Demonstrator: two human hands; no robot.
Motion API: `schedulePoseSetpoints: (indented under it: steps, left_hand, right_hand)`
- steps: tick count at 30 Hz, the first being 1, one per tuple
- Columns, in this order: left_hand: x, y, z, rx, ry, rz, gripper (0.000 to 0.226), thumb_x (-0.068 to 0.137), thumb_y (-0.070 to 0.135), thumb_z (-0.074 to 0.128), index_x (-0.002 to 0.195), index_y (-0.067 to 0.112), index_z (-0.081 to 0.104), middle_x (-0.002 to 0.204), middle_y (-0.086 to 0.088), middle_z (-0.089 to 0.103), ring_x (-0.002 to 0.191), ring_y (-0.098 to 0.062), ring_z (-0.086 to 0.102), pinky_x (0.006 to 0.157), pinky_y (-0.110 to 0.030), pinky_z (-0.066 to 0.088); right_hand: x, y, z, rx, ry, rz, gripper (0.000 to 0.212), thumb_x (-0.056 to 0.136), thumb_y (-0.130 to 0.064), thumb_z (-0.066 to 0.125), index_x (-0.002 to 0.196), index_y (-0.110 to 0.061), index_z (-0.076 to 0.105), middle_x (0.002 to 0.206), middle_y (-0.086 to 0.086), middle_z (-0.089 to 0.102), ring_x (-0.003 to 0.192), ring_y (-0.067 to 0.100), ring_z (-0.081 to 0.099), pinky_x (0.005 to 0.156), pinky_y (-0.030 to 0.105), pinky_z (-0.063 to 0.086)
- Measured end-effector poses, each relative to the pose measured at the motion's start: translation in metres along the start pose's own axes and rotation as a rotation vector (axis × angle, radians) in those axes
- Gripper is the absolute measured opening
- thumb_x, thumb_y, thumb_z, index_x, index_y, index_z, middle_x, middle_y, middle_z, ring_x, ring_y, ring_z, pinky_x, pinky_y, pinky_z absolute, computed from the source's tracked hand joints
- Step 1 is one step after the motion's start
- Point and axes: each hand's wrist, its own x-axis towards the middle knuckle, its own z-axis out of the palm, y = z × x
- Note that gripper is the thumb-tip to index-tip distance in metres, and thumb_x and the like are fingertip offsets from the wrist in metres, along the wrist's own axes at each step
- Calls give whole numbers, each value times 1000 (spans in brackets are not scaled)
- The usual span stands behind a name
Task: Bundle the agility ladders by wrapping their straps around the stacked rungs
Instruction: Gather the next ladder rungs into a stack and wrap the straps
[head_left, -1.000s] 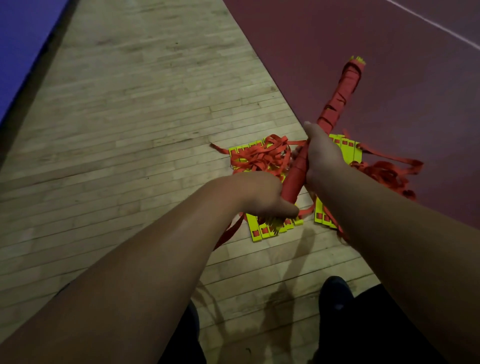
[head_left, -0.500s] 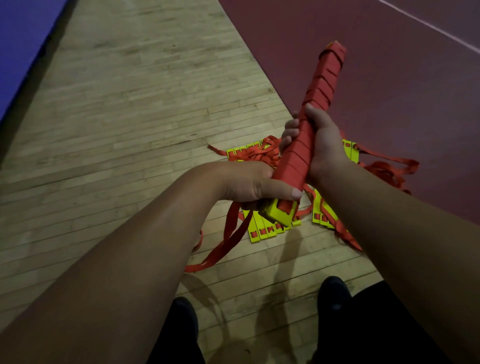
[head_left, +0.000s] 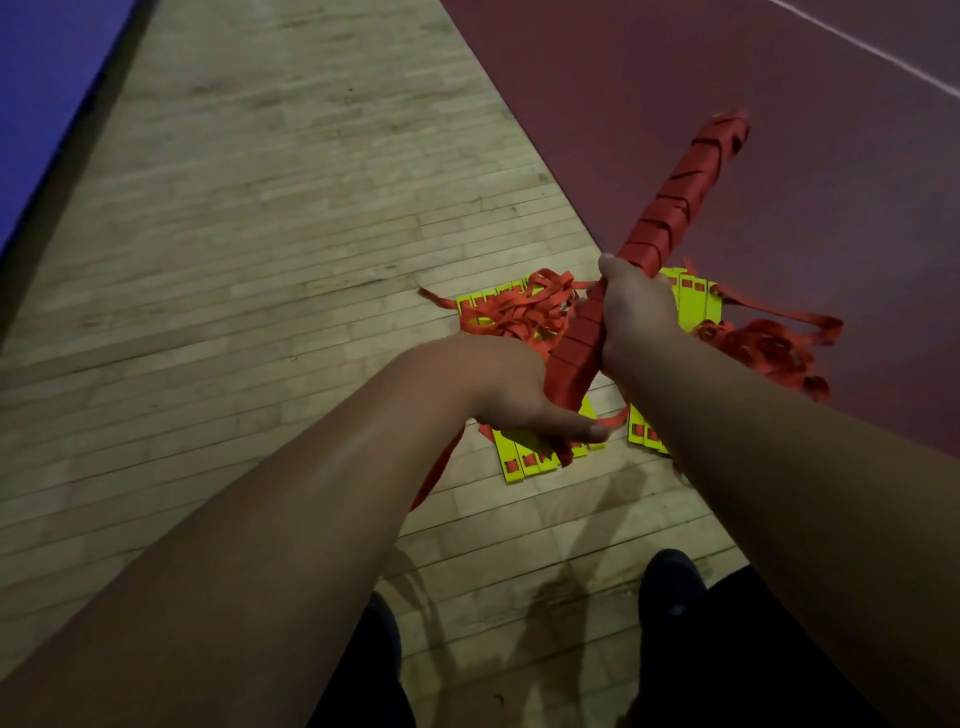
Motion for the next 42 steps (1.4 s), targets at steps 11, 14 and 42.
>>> schedulePoseSetpoints:
  steps: [11,14,42]
  left_hand:
    - [-5,-31,-11,-638,-72,166,61,81,73,78,106,18,78,80,-7,57,64,-18,50,56,-29,43]
    - [-5,-31,-5,-920,-98,252,56,70,69,78,95,20,81,81,-13,57,57,-15,43,51,-25,37]
    - [6,7,7,277,236,-103,74,82,96,54,76,25,77,72,6,66,72,-15,64,63,-33,49]
  right_hand:
    - [-22,-27,-7,473,-342,241,24,96,-34,69,96,-14,56,75,5,61,61,18,63,61,28,54]
    - [-23,-38,-10,617,-502,234,31,98,-41,65,99,-10,62,88,7,70,70,16,69,62,29,58]
    - [-10,-22,4,-3,-48,-112,33,100,-44,75,111,-17,58,82,12,67,58,23,66,60,39,62]
